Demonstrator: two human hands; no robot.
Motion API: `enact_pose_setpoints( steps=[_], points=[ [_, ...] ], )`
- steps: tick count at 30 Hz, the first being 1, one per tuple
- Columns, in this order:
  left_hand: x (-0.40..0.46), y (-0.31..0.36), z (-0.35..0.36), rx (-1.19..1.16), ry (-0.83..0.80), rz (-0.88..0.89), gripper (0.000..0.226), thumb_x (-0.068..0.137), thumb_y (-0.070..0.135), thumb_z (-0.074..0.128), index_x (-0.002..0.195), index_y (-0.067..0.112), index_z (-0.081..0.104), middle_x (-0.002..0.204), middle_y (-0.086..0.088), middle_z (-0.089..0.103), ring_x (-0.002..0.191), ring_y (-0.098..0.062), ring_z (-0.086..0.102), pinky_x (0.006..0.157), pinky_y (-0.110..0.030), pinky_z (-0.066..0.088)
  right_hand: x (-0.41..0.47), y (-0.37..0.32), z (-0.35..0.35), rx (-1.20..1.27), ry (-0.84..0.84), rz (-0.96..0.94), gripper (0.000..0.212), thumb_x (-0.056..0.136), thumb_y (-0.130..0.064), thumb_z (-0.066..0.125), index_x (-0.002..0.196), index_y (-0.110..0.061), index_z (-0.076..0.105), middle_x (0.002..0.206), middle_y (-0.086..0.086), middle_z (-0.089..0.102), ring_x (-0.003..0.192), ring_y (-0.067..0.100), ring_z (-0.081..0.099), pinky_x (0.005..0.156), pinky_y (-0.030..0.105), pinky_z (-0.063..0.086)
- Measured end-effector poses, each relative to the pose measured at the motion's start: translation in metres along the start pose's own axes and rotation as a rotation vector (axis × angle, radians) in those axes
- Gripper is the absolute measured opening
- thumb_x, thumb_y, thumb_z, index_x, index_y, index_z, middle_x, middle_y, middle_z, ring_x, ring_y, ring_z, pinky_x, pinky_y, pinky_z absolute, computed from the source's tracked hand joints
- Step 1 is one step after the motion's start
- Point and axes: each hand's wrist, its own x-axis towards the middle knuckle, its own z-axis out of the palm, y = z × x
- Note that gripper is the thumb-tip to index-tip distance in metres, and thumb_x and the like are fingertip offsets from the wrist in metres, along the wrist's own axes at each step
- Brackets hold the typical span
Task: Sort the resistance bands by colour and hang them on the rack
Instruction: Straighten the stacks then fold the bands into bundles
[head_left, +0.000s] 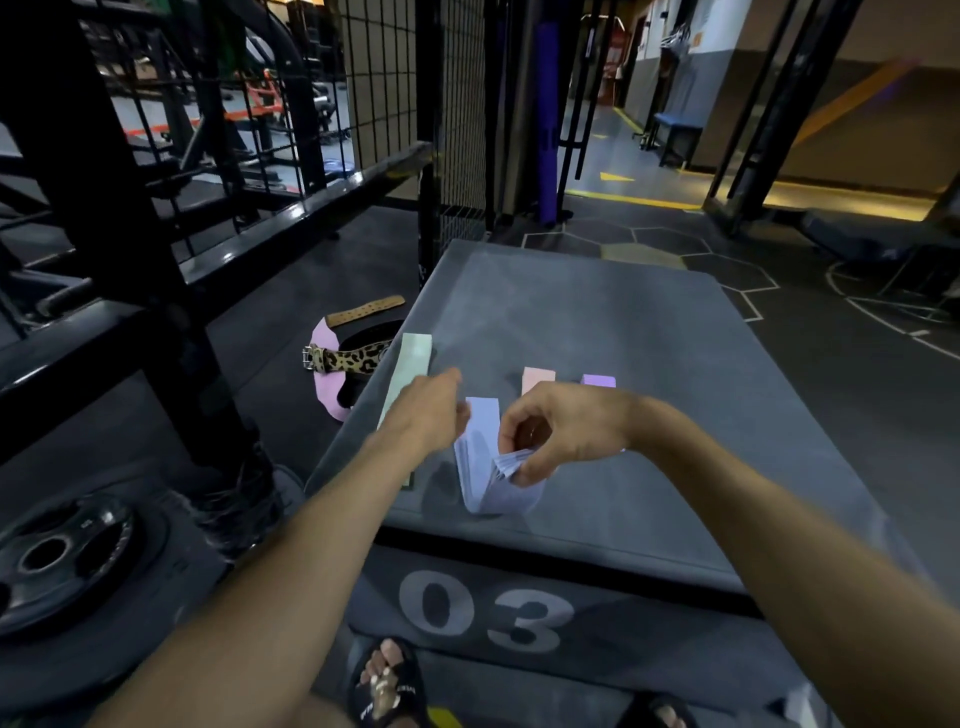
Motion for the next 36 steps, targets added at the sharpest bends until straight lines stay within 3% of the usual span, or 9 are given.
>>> enact_pose_setpoints(
  steps=[2,5,9,16,20,24,30,33,36],
  points=[
    [0.011,0.017,0.007,0.050,-0.064,-0.081,0.049,0.095,0.045,0.057,0.129,0.011,0.044,0.128,-0.020,0.057,0.116,-0.040,0.057,0.088,-0.041,0.046,0.002,0.003,0.004,0.015,-0.008,0.010,0.016,0.078,-0.010,0.082,0.091,-0.013,0.072,0.083,0.008,0.070,0.075,0.014,0.063,0.074,0.037,0.057],
    [0.023,0.028,0.028,0.104,-0.137,-0.142,0.068,0.095,0.041,0.053,0.151,0.014,0.024,0.147,-0.022,0.039,0.132,-0.040,0.048,0.103,-0.043,0.042,0.000,0.002,0.009,0.014,-0.034,-0.001,0.017,0.077,-0.015,0.083,0.089,-0.019,0.073,0.077,-0.010,0.066,0.073,0.009,0.061,0.069,0.025,0.051],
    [0.028,0.027,0.049,0.178,-0.220,-0.178,0.082,0.098,0.041,0.049,0.161,0.017,0.002,0.156,-0.023,0.023,0.141,-0.039,0.037,0.110,-0.041,0.035,-0.003,0.005,0.013,0.052,-0.053,0.006,0.017,0.078,-0.013,0.083,0.092,-0.016,0.073,0.079,-0.007,0.068,0.075,0.011,0.063,0.071,0.025,0.052],
    [0.033,0.032,0.055,0.165,-0.178,-0.139,0.055,0.103,0.035,0.039,0.151,0.012,0.027,0.142,-0.022,0.039,0.130,-0.039,0.048,0.103,-0.042,0.041,-0.003,0.005,0.018,0.072,-0.068,0.031,0.022,0.080,-0.012,0.083,0.099,-0.010,0.071,0.082,-0.005,0.068,0.079,0.012,0.063,0.075,0.028,0.053],
    [0.031,0.031,0.054,0.163,-0.196,-0.146,0.066,0.101,0.038,0.042,0.157,0.013,0.017,0.147,-0.023,0.034,0.135,-0.039,0.044,0.104,-0.043,0.039,-0.004,0.003,0.018,0.070,-0.075,0.028,0.023,0.080,-0.010,0.083,0.099,-0.008,0.071,0.080,-0.007,0.068,0.077,0.010,0.063,0.074,0.027,0.053],
    [0.033,0.030,0.056,0.136,-0.190,-0.134,0.060,0.103,0.037,0.038,0.153,0.009,0.022,0.144,-0.025,0.035,0.129,-0.042,0.048,0.100,-0.044,0.042,-0.007,0.000,0.017,0.065,-0.073,0.022,0.024,0.080,-0.010,0.083,0.100,-0.009,0.071,0.080,-0.010,0.067,0.078,0.010,0.063,0.075,0.027,0.054],
    [0.034,0.026,0.056,0.126,-0.191,-0.143,0.061,0.101,0.035,0.046,0.151,0.007,0.023,0.143,-0.026,0.036,0.125,-0.042,0.051,0.095,-0.043,0.044,-0.010,0.000,0.016,0.072,-0.063,0.016,0.023,0.079,-0.008,0.083,0.099,-0.006,0.071,0.087,0.001,0.071,0.082,0.015,0.065,0.082,0.038,0.057],
    [0.032,0.026,0.055,0.156,-0.219,-0.150,0.072,0.100,0.037,0.047,0.158,0.012,0.012,0.149,-0.024,0.030,0.132,-0.041,0.046,0.100,-0.044,0.042,-0.011,-0.001,0.017,0.073,-0.053,0.028,0.023,0.079,-0.008,0.082,0.099,-0.007,0.071,0.086,0.001,0.071,0.080,0.013,0.064,0.076,0.030,0.055],
    [0.031,0.028,0.055,0.157,-0.217,-0.148,0.069,0.103,0.038,0.042,0.159,0.014,0.010,0.150,-0.024,0.029,0.134,-0.041,0.043,0.102,-0.044,0.040,-0.011,-0.002,0.017,0.075,-0.042,0.035,0.023,0.078,-0.009,0.083,0.098,-0.009,0.071,0.088,0.006,0.072,0.079,0.014,0.064,0.073,0.027,0.053]
  ],
)
